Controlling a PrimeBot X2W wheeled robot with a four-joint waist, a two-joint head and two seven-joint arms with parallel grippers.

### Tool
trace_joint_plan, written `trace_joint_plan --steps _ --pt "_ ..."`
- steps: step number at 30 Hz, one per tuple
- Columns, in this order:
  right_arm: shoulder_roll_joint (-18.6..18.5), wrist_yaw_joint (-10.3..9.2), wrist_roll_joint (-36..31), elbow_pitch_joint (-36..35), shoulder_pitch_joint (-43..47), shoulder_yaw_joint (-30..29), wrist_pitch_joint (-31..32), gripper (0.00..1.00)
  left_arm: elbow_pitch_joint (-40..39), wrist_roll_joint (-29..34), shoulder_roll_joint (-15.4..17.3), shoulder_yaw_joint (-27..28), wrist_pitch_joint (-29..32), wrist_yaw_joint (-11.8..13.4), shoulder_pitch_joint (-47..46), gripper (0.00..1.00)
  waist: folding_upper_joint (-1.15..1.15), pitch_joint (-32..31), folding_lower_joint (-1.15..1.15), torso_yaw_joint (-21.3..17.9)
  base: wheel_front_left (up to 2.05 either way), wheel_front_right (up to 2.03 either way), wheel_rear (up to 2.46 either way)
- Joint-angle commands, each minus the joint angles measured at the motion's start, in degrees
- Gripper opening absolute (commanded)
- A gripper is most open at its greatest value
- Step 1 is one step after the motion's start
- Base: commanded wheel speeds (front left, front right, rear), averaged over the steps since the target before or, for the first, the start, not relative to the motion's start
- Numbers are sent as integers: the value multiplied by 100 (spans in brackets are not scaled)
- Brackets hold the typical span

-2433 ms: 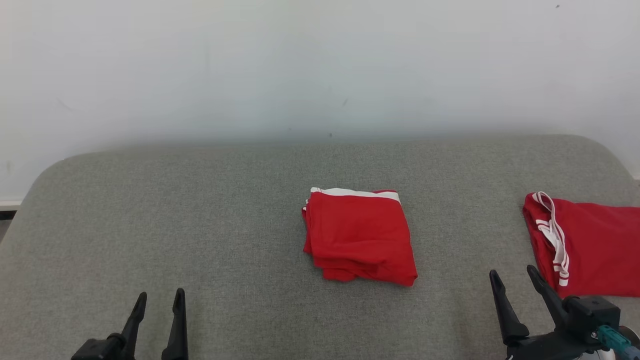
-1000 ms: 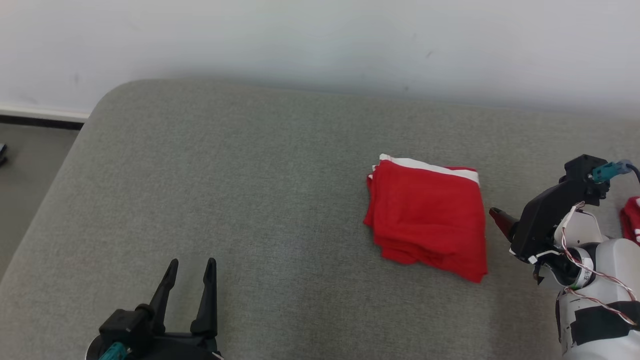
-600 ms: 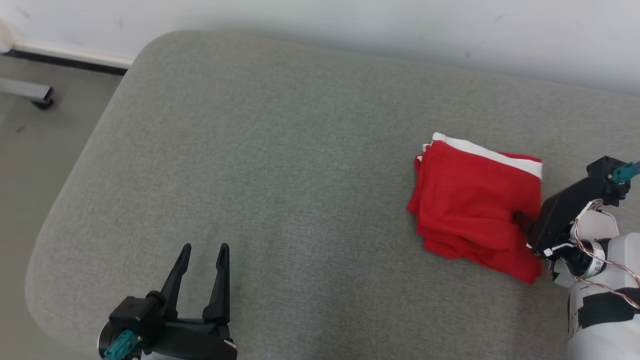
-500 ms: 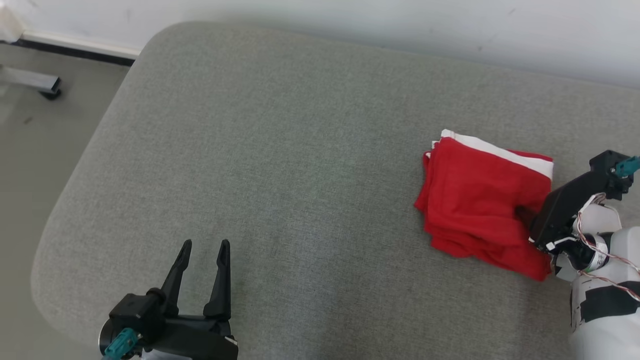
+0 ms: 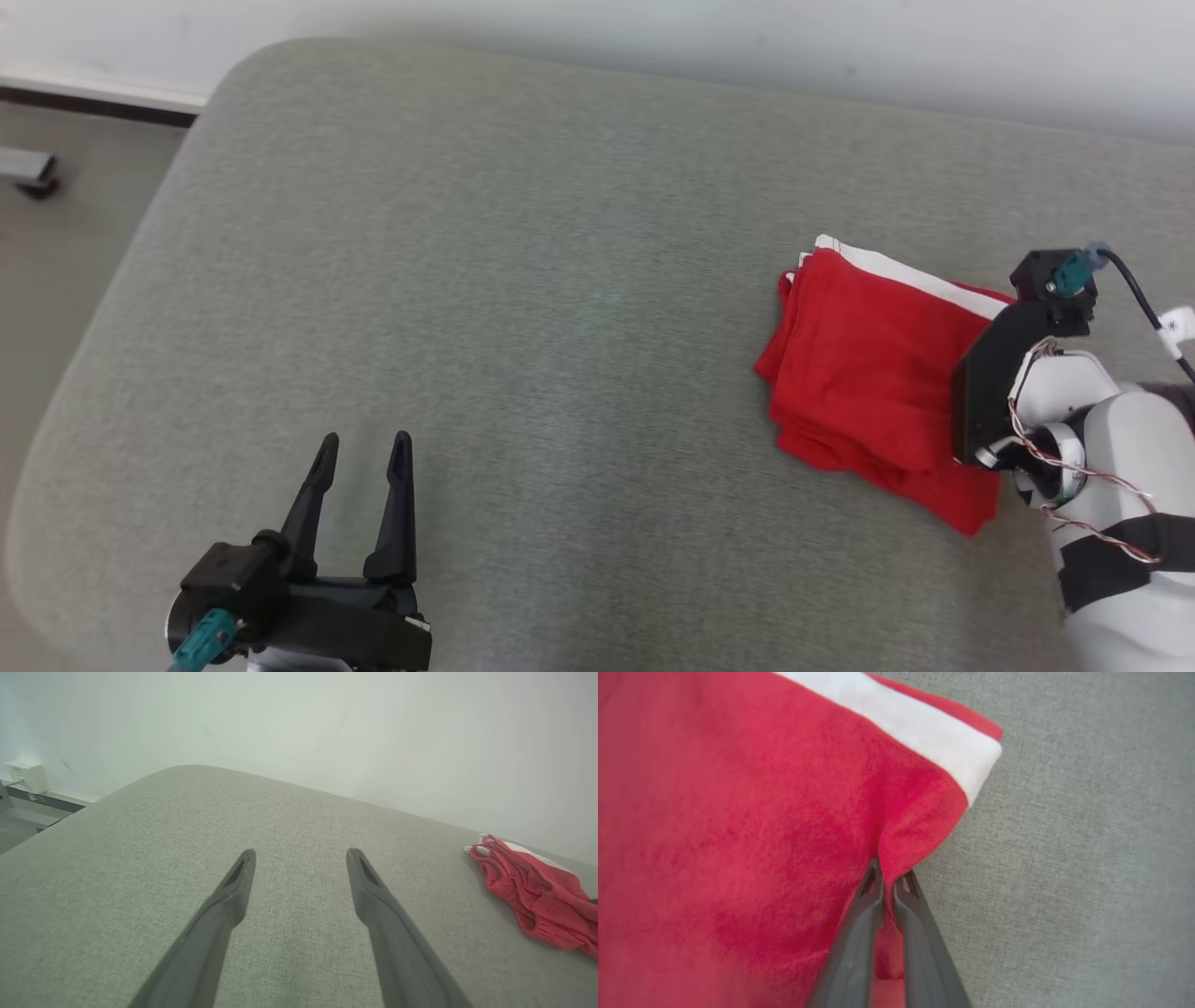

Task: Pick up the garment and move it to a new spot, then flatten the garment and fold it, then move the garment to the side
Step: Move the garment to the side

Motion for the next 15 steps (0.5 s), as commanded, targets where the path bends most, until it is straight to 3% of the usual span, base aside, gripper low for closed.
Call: trace_joint_plan --steps 1,10,15 --pt "-149 1 84 -72 81 92 57 0 -23 38 1 25 -16 -3 38 100 -1 -84 0 -304 0 0 0" --pt "-1457 1 993 -1072 -254 1918 627 0 -226 59 -31 228 -16 0 165 100 -1 -105 0 -1387 0 0 0" --pt "-2034 1 1346 -1336 -502 2595 533 0 -373 141 -73 205 -16 0 205 100 -1 -31 0 -1933 0 0 0"
